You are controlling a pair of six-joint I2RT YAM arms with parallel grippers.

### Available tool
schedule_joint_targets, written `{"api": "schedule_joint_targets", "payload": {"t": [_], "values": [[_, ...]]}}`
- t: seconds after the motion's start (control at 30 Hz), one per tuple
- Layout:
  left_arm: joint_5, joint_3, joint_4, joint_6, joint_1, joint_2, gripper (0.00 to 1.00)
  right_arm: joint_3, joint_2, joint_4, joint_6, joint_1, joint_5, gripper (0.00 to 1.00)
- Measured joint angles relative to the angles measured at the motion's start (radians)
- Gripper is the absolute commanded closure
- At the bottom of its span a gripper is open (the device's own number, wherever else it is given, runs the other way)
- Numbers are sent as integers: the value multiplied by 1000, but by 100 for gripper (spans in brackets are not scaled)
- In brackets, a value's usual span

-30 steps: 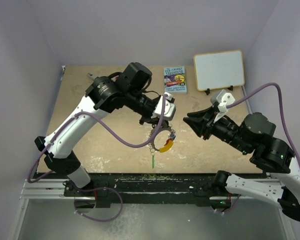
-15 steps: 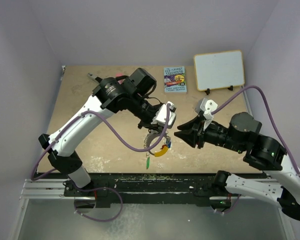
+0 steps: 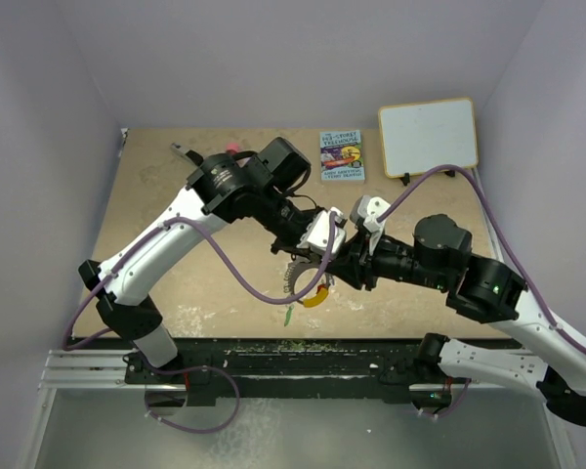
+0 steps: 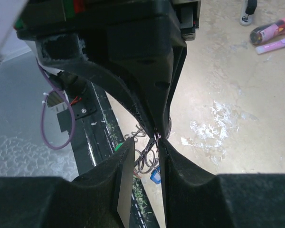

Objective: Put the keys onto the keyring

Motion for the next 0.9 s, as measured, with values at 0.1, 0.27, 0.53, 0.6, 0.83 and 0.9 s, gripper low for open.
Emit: {"api": "schedule_joint_targets", "payload": {"t": [0.1,0.27,0.53,0.6,0.83,0.9], "values": [[-7,0,-12,0,-10,0,96,-1,6,4,1,0,-11,72],[-18,0,-20,0,-13,0,96,-3,12,5,0,0,-13,76],[-29,18,-34,-1,-19,5,96,-32,-6,34,5,0,-8,76],[-28,23,-33,-1,-20,8,96,-38,-12,40,8,0,-4,77],[-32,26,-32,-1,-27,10,96,-41,-13,43,18,0,22,81],[-40,26,-34,-1,-30,10,96,-41,-5,42,19,0,29,81]]}}
